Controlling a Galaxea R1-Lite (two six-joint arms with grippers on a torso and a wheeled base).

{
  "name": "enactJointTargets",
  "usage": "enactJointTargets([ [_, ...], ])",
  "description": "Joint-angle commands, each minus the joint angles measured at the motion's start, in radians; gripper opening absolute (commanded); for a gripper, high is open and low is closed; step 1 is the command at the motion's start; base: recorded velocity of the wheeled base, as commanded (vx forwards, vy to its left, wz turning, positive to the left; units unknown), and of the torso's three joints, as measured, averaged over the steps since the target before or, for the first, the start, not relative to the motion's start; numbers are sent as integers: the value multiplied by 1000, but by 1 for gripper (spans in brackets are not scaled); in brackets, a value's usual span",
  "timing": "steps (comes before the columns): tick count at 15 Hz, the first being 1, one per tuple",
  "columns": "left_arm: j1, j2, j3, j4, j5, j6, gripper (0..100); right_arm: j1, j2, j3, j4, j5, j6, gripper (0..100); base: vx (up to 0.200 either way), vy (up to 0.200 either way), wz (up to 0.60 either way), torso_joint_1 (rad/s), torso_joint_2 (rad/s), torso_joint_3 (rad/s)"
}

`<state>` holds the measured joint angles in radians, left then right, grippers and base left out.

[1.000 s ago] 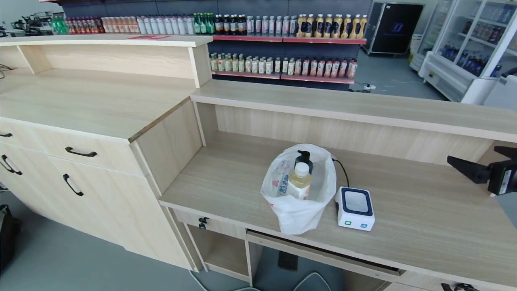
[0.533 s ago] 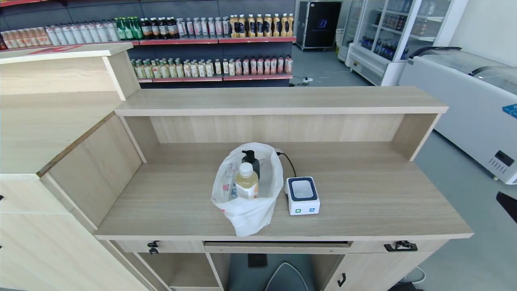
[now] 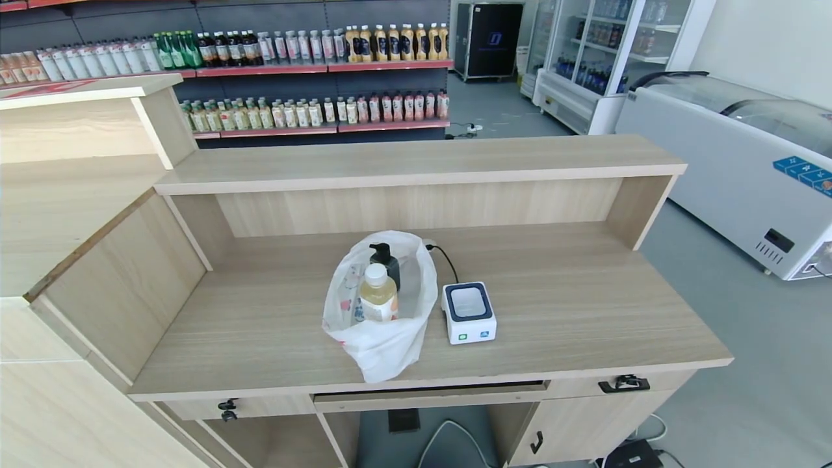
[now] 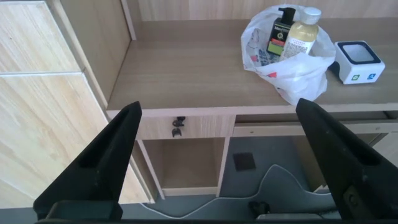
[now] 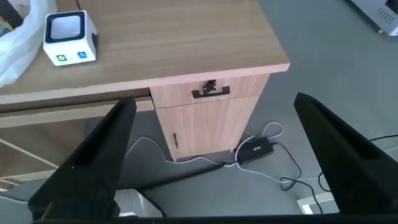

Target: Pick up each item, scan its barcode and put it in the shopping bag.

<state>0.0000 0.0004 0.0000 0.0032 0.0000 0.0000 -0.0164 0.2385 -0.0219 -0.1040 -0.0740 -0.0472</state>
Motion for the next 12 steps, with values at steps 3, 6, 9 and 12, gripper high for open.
enactJointTargets([
  [3, 0, 0, 0, 0, 0, 0, 100, 12, -239, 22, 107, 69, 23, 100, 0, 0, 0, 0, 0, 0],
  [6, 0, 0, 0, 0, 0, 0, 100, 12, -239, 22, 109, 63, 61, 100, 0, 0, 0, 0, 0, 0],
  [9, 0, 0, 0, 0, 0, 0, 100, 12, -239, 22, 109, 63, 63, 100, 0, 0, 0, 0, 0, 0],
  [12, 0, 0, 0, 0, 0, 2, 100, 12, -239, 22, 109, 63, 58, 100, 0, 0, 0, 0, 0, 0],
])
